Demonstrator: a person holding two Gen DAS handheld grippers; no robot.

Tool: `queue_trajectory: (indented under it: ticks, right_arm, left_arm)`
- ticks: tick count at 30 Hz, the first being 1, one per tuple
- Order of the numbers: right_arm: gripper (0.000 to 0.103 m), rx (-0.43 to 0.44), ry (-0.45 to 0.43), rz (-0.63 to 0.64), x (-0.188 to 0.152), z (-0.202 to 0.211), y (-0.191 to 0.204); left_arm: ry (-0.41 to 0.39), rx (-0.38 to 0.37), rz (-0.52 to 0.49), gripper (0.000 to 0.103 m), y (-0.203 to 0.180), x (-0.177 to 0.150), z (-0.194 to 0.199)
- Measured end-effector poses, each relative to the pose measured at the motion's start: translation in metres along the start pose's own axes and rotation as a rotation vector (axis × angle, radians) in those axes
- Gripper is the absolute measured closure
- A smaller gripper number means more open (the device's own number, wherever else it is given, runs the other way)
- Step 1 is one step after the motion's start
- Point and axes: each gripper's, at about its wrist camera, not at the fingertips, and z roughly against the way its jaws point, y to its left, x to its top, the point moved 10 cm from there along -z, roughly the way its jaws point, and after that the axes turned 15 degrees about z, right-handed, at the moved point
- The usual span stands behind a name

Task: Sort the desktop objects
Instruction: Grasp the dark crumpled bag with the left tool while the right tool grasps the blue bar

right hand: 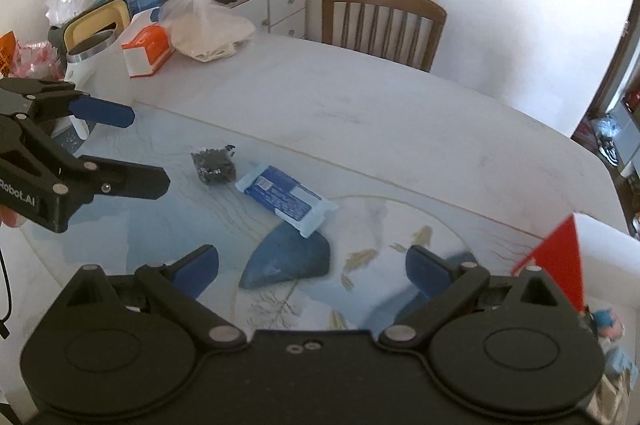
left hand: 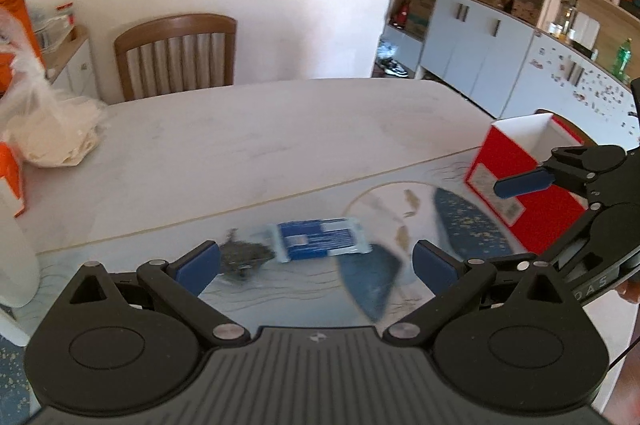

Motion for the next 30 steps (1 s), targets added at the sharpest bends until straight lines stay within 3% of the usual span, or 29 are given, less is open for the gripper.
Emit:
queue_trajectory:
  ticks: [17, 30]
  right_arm:
    - [0.009, 0.023, 0.021, 0.099, 0.019, -0.061, 0.015]
    - [0.013, 0.038, 0.047, 0.153, 0.026, -0.095, 0.018]
  left_arm:
    - [0.001, 0.106, 0.009, 0.000, 0.077, -0.012, -0.038]
    - [0.011, 0.092, -0.005, 0.000, 0.092, -0.016, -0.069]
